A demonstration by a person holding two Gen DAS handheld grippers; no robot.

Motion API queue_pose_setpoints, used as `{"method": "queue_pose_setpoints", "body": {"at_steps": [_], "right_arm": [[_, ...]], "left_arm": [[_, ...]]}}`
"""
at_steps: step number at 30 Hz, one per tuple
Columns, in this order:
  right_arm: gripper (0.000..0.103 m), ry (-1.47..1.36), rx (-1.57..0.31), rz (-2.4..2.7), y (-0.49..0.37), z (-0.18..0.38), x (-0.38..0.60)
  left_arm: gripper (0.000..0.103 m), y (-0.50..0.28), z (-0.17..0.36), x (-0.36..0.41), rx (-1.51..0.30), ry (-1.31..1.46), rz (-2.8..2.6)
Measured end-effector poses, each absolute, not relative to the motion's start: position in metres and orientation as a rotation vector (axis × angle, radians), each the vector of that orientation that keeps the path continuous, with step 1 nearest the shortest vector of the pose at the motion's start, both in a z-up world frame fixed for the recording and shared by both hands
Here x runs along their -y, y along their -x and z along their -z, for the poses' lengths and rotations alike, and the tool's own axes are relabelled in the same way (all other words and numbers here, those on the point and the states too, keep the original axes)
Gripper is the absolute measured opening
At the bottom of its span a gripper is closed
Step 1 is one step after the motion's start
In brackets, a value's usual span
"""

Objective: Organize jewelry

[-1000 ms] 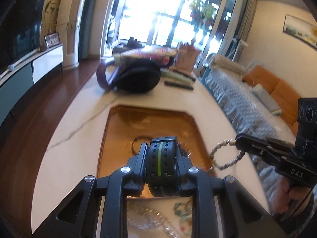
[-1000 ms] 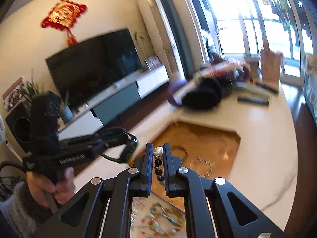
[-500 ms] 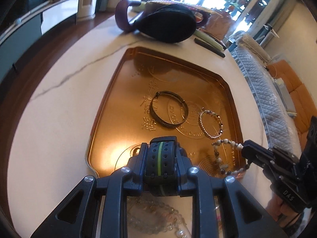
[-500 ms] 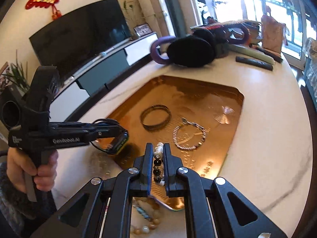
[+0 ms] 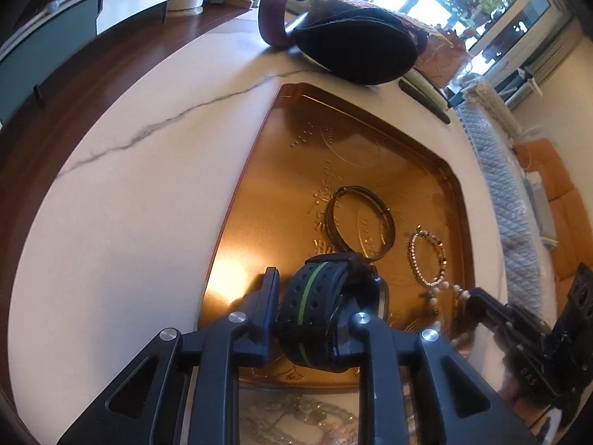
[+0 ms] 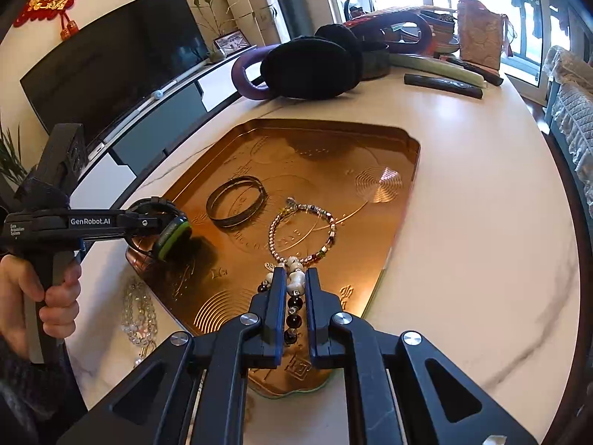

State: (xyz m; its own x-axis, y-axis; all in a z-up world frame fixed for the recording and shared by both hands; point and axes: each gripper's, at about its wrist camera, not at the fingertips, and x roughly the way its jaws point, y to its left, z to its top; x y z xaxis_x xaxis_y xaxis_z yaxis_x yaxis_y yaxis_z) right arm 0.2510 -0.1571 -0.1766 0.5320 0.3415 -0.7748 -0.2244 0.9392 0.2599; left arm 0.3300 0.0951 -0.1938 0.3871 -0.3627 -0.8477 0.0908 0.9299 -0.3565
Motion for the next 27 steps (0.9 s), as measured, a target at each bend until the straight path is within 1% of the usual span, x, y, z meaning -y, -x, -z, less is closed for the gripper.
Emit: {"method": "queue_pose_setpoints", "body": {"at_steps": [1,3,4,6,8,14,21,23,27], "right_arm": [[0.015,-0.148,-0.961,-0.349,-0.251,0.177,0.158],[0.027,-0.164,-0.964,-0.373,-0.251,0.175,0.161],[0.029,-0.160,-0.953,-0.372,-0.249,0.171,0.163],[0.038,-0.151,-0.924,-0.355,-0.245,0.161,0.167],[0.042,-0.154,-0.893,-0.347,-0.242,0.151,0.171],[0.043,-0.180,-0.831,-0.345,-0.231,0.125,0.174],[0.044,-0.133,-0.751,-0.404,-0.197,0.083,0.160],[0.044,-0.116,-0.749,-0.429,-0.186,0.083,0.157],[0.044,-0.046,-0.782,-0.453,-0.169,0.104,0.152]], "left_arm": [[0.030,-0.329,0.192,-0.094,-1.142,0.260,0.279],[0.056,-0.326,0.186,-0.093,-1.134,0.239,0.265],[0.060,-0.323,0.182,-0.093,-1.122,0.236,0.269],[0.075,-0.313,0.171,-0.094,-1.085,0.220,0.289],[0.081,-0.305,0.162,-0.095,-1.049,0.205,0.296],[0.081,-0.277,0.138,-0.099,-0.961,0.134,0.284],[0.081,-0.249,0.134,-0.108,-0.953,0.043,0.271],[0.081,-0.244,0.138,-0.108,-0.957,0.004,0.267],[0.081,-0.229,0.149,-0.111,-0.977,-0.049,0.271]]}}
